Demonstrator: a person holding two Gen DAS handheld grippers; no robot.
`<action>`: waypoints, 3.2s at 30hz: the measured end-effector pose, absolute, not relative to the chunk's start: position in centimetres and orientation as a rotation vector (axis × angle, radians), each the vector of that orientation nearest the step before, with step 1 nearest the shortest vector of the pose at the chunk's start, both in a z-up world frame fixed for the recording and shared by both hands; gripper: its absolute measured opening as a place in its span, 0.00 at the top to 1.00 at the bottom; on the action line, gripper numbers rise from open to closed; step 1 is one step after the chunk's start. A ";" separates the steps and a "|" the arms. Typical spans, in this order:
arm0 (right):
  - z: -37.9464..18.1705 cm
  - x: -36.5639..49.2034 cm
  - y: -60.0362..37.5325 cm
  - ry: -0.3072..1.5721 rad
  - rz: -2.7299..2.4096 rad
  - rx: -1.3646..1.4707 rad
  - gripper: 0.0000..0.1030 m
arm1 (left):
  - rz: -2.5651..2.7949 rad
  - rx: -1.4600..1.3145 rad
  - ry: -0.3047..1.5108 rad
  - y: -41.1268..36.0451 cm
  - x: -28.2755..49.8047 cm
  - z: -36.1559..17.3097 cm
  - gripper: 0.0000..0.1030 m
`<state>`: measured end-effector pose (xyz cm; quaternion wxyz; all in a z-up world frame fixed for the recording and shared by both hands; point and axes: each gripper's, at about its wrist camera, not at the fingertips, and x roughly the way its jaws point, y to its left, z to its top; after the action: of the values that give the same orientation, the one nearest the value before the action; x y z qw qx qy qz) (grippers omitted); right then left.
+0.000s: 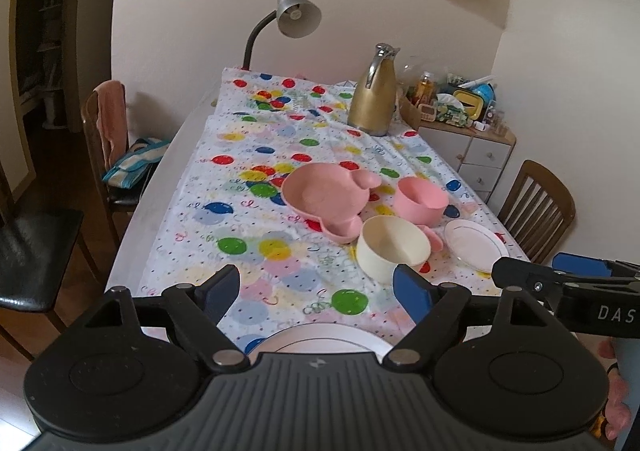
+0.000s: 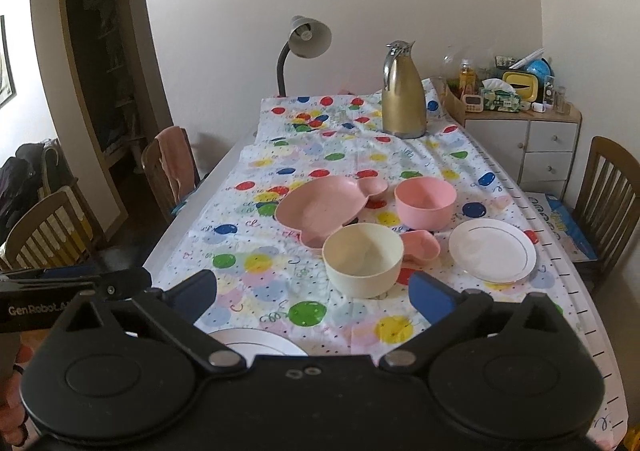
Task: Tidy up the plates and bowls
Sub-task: 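Move the left tool toward the small white plate, then close the left gripper on the small white plate's rim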
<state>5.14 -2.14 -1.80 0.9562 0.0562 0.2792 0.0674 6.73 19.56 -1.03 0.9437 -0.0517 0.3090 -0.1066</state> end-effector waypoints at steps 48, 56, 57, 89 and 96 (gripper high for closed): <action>-12.3 29.4 -29.6 0.859 0.328 -0.070 0.29 | -0.092 -0.113 0.940 -10.8 25.5 -11.6 0.19; -14.6 33.7 -30.7 0.936 0.375 -0.059 0.44 | -0.079 -0.133 0.990 -12.5 28.0 -13.8 0.19; -14.8 34.1 -30.7 0.946 0.379 -0.057 0.44 | -0.079 -0.145 0.987 -12.5 28.2 -14.0 0.19; -17.1 36.5 -34.1 1.047 0.437 0.116 0.82 | -0.121 -0.321 1.105 -12.3 31.0 -17.2 0.72; -17.2 35.7 -34.5 1.058 0.422 0.166 0.88 | -0.118 -0.314 1.112 -11.6 30.7 -17.1 0.74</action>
<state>35.71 -34.49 -17.23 0.8390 0.0783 0.5001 0.1997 30.73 -11.64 -17.12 0.8360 -0.1482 0.5253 -0.0560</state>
